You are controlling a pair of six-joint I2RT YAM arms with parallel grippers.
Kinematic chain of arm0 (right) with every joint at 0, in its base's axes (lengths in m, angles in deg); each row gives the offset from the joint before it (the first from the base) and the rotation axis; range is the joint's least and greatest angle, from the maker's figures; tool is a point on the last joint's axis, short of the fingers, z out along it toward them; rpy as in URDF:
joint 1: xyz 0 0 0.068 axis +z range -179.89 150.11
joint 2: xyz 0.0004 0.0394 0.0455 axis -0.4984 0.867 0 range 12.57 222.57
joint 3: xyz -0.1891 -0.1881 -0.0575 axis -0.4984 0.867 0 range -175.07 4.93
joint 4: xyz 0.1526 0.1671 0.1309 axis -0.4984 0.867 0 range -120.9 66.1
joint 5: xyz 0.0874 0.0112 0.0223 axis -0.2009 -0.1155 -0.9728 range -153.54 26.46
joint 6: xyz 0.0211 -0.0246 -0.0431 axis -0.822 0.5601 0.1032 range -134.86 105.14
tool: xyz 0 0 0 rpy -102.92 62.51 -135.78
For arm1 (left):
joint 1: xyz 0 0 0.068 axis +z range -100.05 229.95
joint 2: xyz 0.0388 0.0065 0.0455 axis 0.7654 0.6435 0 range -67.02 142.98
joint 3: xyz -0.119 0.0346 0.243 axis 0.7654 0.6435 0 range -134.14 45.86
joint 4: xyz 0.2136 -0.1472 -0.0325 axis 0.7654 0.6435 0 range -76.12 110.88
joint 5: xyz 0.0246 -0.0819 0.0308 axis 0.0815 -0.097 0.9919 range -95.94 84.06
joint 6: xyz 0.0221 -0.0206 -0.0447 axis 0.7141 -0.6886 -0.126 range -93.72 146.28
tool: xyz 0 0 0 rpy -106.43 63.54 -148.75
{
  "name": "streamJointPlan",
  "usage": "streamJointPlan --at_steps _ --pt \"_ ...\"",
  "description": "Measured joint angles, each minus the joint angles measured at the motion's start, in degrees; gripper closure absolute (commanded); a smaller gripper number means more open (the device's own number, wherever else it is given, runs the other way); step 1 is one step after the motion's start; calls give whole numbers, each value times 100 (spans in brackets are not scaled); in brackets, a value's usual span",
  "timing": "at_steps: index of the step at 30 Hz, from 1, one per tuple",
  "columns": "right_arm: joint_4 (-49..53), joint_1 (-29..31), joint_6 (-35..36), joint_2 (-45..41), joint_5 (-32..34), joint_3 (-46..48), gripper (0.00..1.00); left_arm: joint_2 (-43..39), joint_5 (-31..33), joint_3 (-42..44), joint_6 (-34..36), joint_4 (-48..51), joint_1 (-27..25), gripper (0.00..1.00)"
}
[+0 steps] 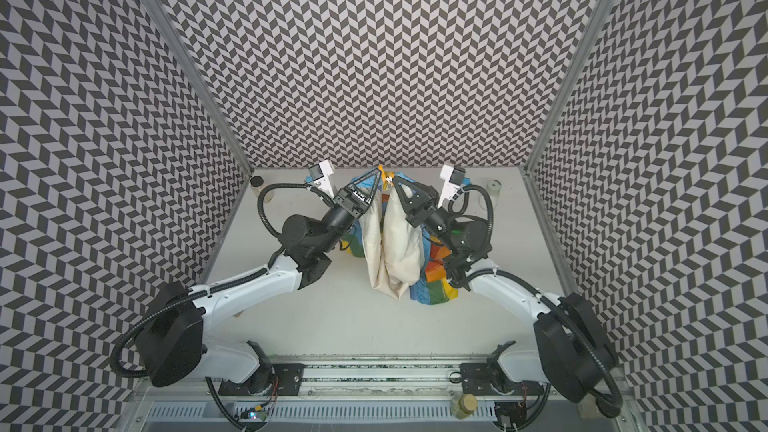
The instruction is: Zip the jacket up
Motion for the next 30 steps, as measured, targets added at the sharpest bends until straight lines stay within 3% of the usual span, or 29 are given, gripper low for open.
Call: streamJointPlan --at_steps 30 --pt "-2 35 107 -11 -63 0 100 66 -2 -79 -109 37 39 100"
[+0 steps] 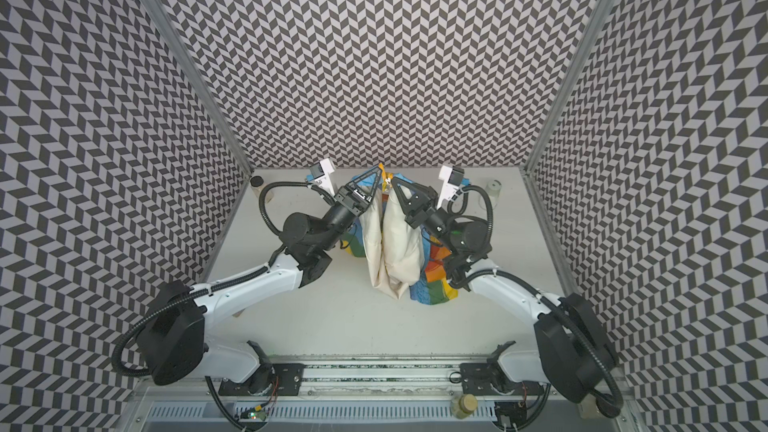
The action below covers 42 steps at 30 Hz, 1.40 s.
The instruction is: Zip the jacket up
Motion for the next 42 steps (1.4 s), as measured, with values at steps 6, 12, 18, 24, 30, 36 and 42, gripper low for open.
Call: streamJointPlan --at_steps 6,12,18,24,30,36,42 --pt "0 0 2 -2 0 0 100 4 0 0 -39 -2 4 100" --pt "0 9 9 -4 0 0 100 4 0 0 -42 -7 4 100" --pt "0 15 9 -4 2 0 100 4 -26 0 -42 -7 4 100" --pt "0 33 9 -4 2 0 100 4 -61 0 -39 -7 4 100" --pt "0 42 15 -4 9 0 100 4 -81 0 -35 -7 4 100" --pt "0 48 20 -4 48 0 100 4 -83 0 -24 -7 4 100" --pt "2 52 22 -28 136 9 100 4 -83 0 -17 -4 4 100"
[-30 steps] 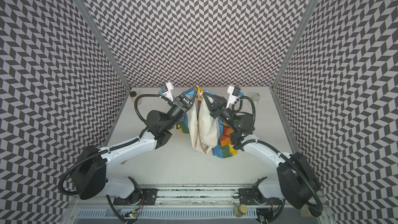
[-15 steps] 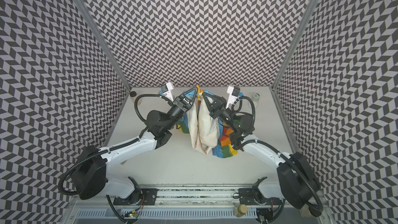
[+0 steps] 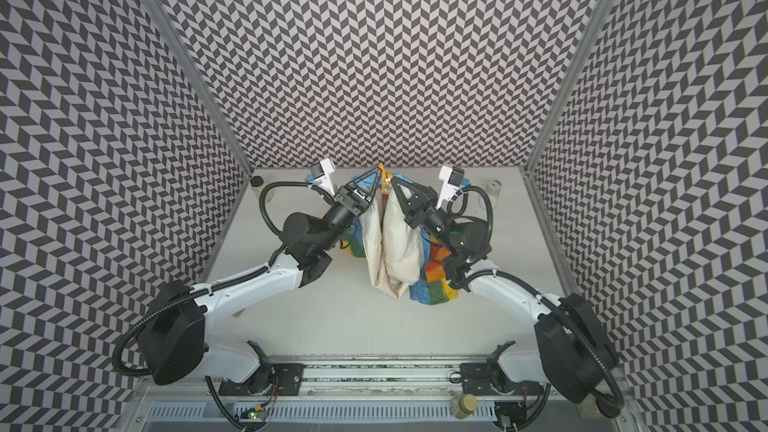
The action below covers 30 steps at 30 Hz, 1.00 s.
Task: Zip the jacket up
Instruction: 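Lower the left gripper slightly while the right gripper holds its zipper edge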
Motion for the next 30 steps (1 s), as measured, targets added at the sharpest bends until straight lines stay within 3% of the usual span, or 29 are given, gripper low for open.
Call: streamJointPlan --at_steps 30 --pt "4 22 0 -59 98 76 100 -225 -26 83 459 407 -164 100"
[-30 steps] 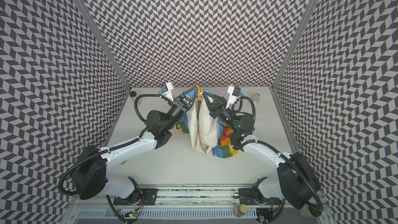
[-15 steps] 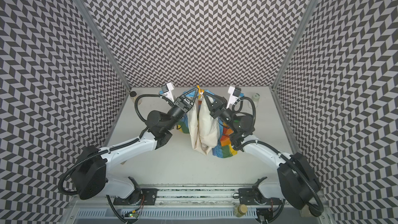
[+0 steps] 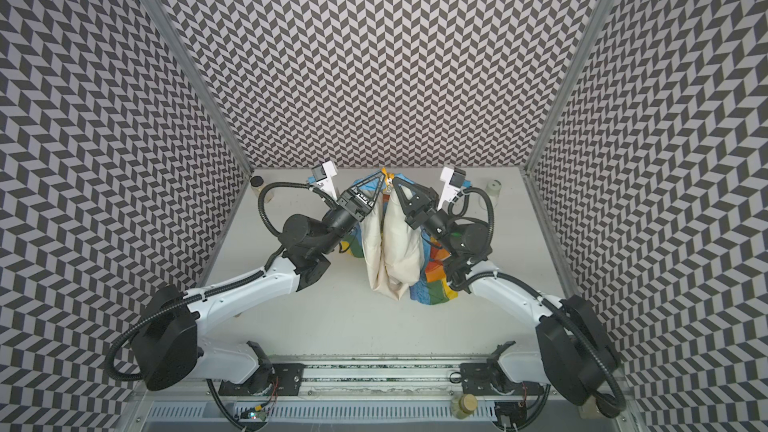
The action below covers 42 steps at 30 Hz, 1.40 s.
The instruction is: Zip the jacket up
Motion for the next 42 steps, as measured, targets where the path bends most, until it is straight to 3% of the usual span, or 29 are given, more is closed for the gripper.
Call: streamJointPlan --at_steps 16,42 --pt "74 0 31 -28 4 48 100 -173 -44 85 114 302 -28 100" --pt "562 4 129 -28 -90 96 100 -420 -31 503 -369 684 59 100"
